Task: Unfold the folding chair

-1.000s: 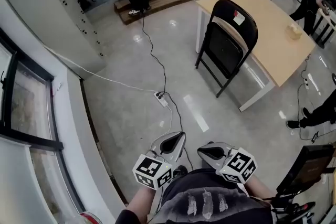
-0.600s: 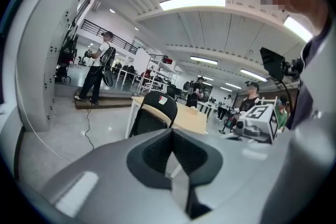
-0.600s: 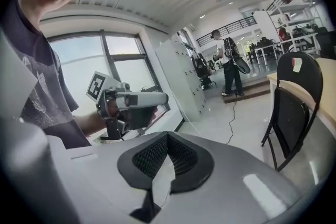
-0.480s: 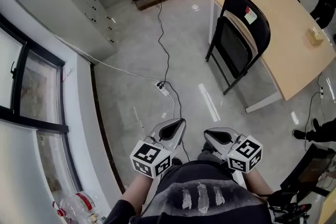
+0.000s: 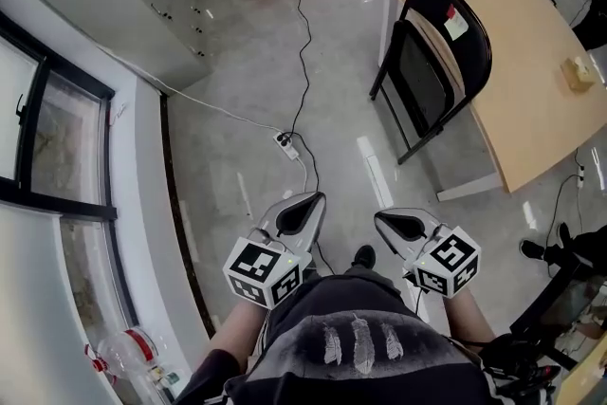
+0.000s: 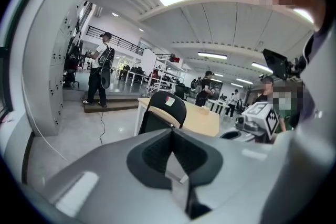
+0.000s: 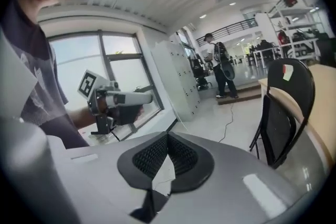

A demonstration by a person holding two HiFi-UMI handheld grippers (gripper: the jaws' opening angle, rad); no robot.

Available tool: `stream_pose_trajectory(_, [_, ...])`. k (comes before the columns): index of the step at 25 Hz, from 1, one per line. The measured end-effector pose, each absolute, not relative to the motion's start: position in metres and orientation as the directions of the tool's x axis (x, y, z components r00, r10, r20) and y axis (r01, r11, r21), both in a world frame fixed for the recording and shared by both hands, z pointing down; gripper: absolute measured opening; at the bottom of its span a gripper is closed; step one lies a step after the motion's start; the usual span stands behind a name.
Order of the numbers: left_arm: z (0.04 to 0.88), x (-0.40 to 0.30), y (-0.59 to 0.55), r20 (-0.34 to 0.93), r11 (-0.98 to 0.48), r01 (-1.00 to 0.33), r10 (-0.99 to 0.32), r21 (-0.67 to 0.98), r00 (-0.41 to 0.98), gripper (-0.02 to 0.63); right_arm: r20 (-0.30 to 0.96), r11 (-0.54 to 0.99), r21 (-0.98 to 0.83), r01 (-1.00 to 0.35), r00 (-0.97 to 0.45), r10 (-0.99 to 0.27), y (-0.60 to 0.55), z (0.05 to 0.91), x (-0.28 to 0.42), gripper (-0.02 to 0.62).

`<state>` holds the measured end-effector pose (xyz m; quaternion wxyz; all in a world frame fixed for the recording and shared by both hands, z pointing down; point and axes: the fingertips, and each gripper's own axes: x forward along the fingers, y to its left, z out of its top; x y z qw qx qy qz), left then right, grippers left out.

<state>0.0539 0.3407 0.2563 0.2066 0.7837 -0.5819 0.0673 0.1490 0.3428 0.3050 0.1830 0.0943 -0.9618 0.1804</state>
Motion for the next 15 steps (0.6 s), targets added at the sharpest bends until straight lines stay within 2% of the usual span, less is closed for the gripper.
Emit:
stream_pose_trajectory(6, [0.248,0.019,0.319,0.277,-0.275,-0.93,-0.9,0.242,0.338,0.0,0.475,0.928,-0.229,-0.292,-0.866,-0.155,0.332,0.315,0.123,0.002])
stream_pose_trajectory(12, [0.26,-0.031,0.296,0.245,-0.359,-0.881,-0.865,0.307,0.438,0.0,0.495,0.911,-0.251,-0.327,-0.852,-0.17,0.32,0.319,0.05,0.002])
stream_pose_trajectory(15, [0.265,-0.065,0.286,0.232,-0.404,-0.849,-0.839,0.34,0.492,0.0,0.544,0.914,-0.197,-0.355,-0.815,-0.199,0.311,0.319,0.007,0.002])
